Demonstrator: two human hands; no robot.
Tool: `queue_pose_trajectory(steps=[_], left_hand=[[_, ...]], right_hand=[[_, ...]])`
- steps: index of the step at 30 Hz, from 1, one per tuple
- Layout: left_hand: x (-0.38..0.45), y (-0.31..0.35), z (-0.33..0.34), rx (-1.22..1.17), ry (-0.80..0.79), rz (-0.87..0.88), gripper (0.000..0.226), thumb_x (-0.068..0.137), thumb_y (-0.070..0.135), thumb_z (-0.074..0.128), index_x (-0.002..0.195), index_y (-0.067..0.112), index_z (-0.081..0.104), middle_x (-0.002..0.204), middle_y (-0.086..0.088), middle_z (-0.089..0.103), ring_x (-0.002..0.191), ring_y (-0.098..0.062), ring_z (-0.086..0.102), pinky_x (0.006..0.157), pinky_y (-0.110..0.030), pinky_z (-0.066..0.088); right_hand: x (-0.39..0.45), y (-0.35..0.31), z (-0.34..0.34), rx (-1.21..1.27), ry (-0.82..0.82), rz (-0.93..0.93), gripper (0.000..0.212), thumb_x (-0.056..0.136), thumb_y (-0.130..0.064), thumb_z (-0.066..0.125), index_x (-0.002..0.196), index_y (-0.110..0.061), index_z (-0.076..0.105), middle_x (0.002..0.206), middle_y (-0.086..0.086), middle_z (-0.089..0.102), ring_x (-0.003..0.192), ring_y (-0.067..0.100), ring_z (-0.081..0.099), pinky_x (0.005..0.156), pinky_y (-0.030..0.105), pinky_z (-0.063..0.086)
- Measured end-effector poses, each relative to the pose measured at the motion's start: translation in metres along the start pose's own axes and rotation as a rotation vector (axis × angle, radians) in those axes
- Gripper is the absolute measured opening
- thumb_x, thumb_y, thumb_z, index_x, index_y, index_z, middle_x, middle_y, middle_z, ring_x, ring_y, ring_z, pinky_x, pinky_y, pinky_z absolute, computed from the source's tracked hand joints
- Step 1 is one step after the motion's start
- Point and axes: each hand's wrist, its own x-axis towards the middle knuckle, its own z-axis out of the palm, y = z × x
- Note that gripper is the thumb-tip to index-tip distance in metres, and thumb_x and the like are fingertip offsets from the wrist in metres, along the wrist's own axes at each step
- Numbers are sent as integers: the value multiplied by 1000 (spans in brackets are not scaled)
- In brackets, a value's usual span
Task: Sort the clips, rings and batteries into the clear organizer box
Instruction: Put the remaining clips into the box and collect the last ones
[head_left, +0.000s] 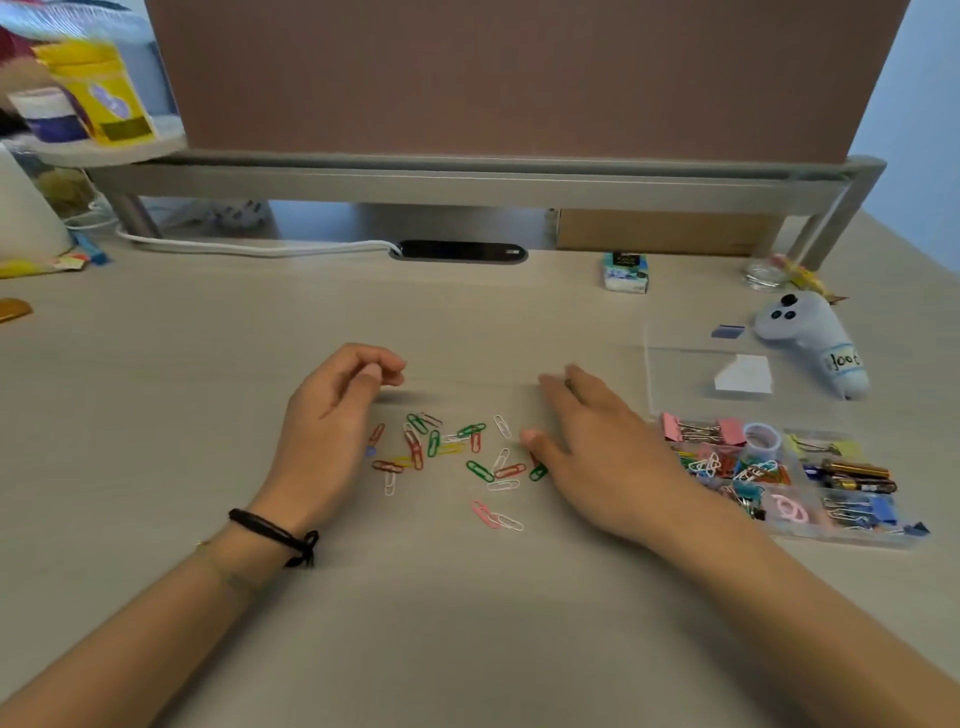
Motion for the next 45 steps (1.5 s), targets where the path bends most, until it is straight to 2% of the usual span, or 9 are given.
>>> queue_pose_trajectory(steps=[4,11,16,22,26,34,36,38,45], left_hand=[[-10,-12,-17,-33,-42,-54,29,97,31,42,108,20,67,111,5,70,113,-10,62,98,-19,44],[-21,0,6,-10,-222,-48,37,97,41,40,124,30,63,118,14,68,109,-1,60,92,-12,43],[-23,11,29,-7,-378,-8,42,99,43,38,132,28,59,126,15,66,122,1,56,108,-27,41],[-21,12,40,-313,-515,-78,49,98,52,35,136,28,56,126,-5,66,126,-18,59,112,-44,42],[-12,12,39,-530,-360,-209,49,96,43,35,128,17,60,120,-18,69,122,-23,63,113,-41,42],[24,14,29,-555,2,-391,35,105,20,32,106,14,66,97,-17,71,99,-29,68,102,-46,51],[24,13,27,-566,20,-388,35,105,16,31,104,12,66,93,-17,69,93,-28,68,92,-42,56],[22,10,26,-556,19,-389,36,105,13,31,101,11,67,89,-15,69,87,-27,68,81,-35,58],[22,4,23,-533,40,-393,35,104,10,34,97,12,69,86,-14,70,84,-23,69,83,-35,58]], right_hand=[[7,-9,20,-56,45,28,61,99,-55,33,147,-17,33,161,11,21,148,29,18,120,42,20],[-27,-31,26,39,-55,-260,67,101,-53,36,159,-27,13,166,-14,3,150,-1,-6,123,27,-1],[-38,-11,21,31,-36,-228,76,93,-66,23,158,-30,11,165,-18,-2,148,-5,-12,123,25,-4],[-47,-12,37,-193,-30,-126,89,85,-76,-2,157,-24,-12,163,-8,-24,146,8,-30,122,41,-10],[-30,-21,42,-209,-8,-119,91,85,-78,-2,157,-23,-13,164,-4,-23,147,12,-29,122,44,-11],[-10,-68,49,-159,9,-136,101,79,-86,13,158,-24,8,167,4,0,153,24,-6,122,48,4],[-4,-73,49,-199,109,-139,89,82,-80,23,150,-23,34,156,9,31,144,32,25,115,48,25],[7,-70,47,-249,214,-197,65,87,-67,33,132,-24,50,128,6,52,116,30,46,94,45,39],[28,-48,31,-314,229,-451,20,95,-38,42,97,-20,52,95,0,47,81,24,45,63,38,41]])
